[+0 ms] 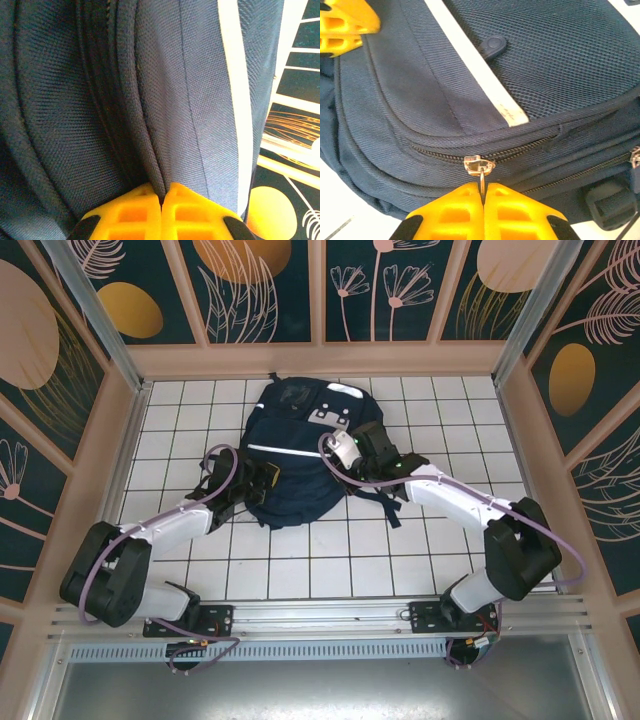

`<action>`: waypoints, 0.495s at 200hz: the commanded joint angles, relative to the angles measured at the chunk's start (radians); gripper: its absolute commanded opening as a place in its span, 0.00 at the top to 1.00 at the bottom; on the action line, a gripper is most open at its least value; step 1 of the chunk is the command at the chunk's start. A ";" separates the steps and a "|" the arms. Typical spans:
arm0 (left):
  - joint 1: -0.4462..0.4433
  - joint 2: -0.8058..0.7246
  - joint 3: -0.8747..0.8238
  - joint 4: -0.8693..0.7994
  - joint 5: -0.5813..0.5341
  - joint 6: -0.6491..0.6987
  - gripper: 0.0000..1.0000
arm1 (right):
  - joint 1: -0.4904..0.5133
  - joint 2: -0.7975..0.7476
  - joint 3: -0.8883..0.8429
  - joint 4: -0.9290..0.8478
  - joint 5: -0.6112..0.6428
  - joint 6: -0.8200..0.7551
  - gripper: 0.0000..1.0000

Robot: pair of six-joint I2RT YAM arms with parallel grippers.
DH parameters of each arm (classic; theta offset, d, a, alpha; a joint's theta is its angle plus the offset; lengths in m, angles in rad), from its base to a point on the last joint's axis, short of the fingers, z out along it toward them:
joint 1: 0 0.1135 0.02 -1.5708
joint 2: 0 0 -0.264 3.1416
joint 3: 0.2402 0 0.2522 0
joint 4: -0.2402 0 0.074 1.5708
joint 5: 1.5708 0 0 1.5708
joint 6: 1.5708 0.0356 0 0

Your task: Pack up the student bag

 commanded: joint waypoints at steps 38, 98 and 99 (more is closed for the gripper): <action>0.006 -0.036 -0.014 -0.108 -0.017 0.092 1.00 | -0.152 -0.025 0.025 0.077 0.100 0.107 1.00; 0.006 -0.035 0.003 -0.154 0.017 0.151 1.00 | -0.162 0.080 0.144 0.014 0.229 0.215 1.00; 0.007 -0.035 0.003 -0.155 0.017 0.151 1.00 | -0.164 0.083 0.148 0.011 0.232 0.219 1.00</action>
